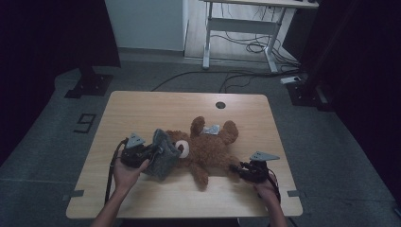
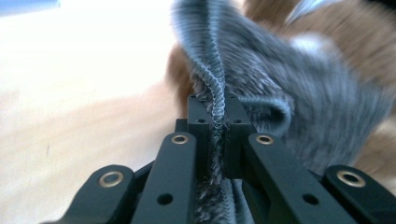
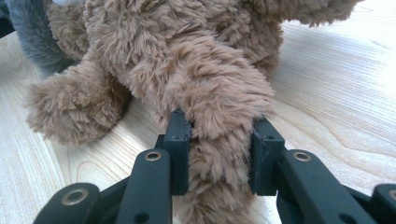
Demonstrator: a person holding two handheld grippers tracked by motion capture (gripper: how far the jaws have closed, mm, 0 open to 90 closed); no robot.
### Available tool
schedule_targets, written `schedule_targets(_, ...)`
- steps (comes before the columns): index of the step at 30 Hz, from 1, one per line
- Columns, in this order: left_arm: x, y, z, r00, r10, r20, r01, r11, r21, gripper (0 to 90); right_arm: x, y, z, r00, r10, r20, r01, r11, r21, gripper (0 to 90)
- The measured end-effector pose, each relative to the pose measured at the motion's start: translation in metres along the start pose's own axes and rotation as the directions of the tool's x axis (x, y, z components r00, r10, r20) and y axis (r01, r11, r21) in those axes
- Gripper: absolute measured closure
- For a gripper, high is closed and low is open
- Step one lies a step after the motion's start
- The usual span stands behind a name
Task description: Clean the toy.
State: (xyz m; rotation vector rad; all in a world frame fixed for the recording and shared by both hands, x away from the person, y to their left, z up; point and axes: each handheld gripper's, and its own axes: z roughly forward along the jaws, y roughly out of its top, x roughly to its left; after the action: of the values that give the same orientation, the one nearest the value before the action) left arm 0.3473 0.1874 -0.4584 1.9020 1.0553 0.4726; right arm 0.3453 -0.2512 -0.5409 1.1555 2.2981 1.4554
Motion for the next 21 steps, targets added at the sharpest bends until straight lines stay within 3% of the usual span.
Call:
schedule_targets(3, -0.015, 0.025, 0.001, 0.9989, 0.041, 0.024, -0.040, 0.9986, -0.036, 84.5, 0.000, 0.000, 0.000, 1.0000, 0.001, 0.000, -0.001, 1.000, 0.001, 66.6)
schedule_targets(6, -0.036, 0.051, 0.014, 0.9941, 0.094, 0.055, -0.092, 0.9949, -0.042, 84.5, 0.000, 0.000, 0.000, 1.0000, 0.001, -0.001, -0.001, 1.000, 0.002, 66.5)
schedule_targets(10, -0.061, 0.074, 0.042, 0.9869, 0.135, 0.088, -0.135, 0.9908, -0.010, 84.4, -0.001, 0.000, 0.000, 1.0000, -0.002, -0.002, 0.002, 1.000, 0.001, 66.6)
schedule_targets(13, -0.071, 0.079, 0.064, 0.9839, 0.159, 0.082, -0.161, 0.9867, 0.023, 84.4, 0.000, 0.000, 0.000, 1.0000, -0.001, -0.003, 0.001, 1.000, 0.001, 66.5)
schedule_targets(16, -0.072, 0.076, 0.083, 0.9841, 0.165, 0.065, -0.170, 0.9828, 0.072, 84.4, -0.001, 0.000, 0.000, 1.0000, 0.000, -0.004, 0.000, 1.000, -0.002, 66.5)
schedule_targets(18, -0.062, 0.070, 0.092, 0.9897, 0.128, 0.065, -0.134, 0.9857, 0.103, 84.4, 0.000, 0.000, 0.000, 1.0000, 0.000, -0.005, 0.000, 1.000, -0.002, 66.5)
schedule_targets(21, -0.046, 0.065, 0.091, 0.9955, 0.075, 0.057, -0.081, 0.9911, 0.106, 84.3, 0.001, -0.001, 0.000, 1.0000, -0.002, -0.010, 0.002, 1.000, -0.002, 66.5)
